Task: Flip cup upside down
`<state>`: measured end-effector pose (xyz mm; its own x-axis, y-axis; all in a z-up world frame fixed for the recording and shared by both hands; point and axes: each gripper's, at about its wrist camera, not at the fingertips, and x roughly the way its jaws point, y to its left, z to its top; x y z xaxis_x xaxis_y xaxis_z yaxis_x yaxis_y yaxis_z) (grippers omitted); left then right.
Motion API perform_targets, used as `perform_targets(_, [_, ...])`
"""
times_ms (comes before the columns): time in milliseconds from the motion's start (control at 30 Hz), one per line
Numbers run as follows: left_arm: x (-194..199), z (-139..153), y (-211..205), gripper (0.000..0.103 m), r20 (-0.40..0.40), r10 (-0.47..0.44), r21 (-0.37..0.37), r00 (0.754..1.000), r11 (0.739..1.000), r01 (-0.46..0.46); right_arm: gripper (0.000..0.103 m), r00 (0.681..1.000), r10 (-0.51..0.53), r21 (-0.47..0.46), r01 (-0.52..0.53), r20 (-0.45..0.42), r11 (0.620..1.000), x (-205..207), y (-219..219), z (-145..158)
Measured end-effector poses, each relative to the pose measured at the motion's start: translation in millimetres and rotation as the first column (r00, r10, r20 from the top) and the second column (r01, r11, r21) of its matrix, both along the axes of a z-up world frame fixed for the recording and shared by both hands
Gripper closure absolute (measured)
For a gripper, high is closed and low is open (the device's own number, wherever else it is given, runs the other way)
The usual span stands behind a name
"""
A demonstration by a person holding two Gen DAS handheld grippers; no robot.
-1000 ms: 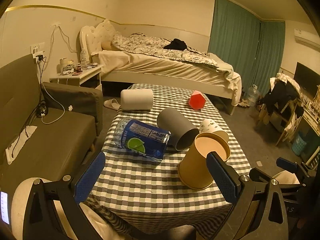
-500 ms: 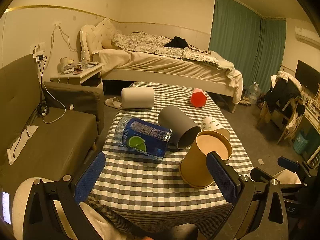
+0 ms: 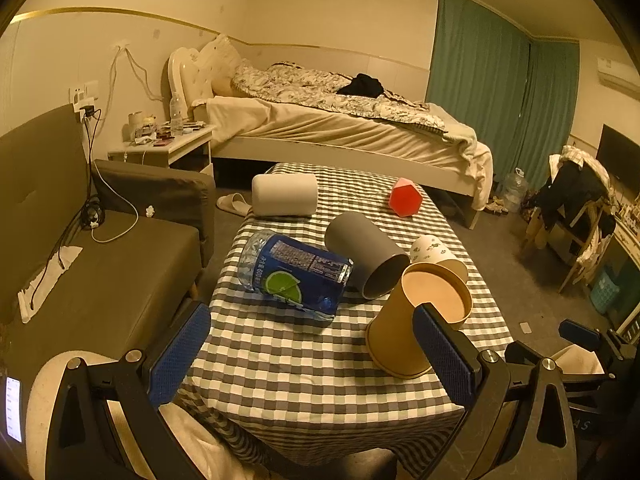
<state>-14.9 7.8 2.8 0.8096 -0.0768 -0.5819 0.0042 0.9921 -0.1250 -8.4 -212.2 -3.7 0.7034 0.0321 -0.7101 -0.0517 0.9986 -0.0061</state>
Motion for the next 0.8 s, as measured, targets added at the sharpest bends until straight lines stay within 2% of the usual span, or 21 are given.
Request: perform_targets(800, [0.0, -1.0, 1.0, 0.000, -0.003, 0.000, 0.003, 1.000, 1.000, 0.000, 0.000, 1.000, 0.001, -0.002, -0.001, -0.008, 1.000, 0.1, 1.5, -3.1])
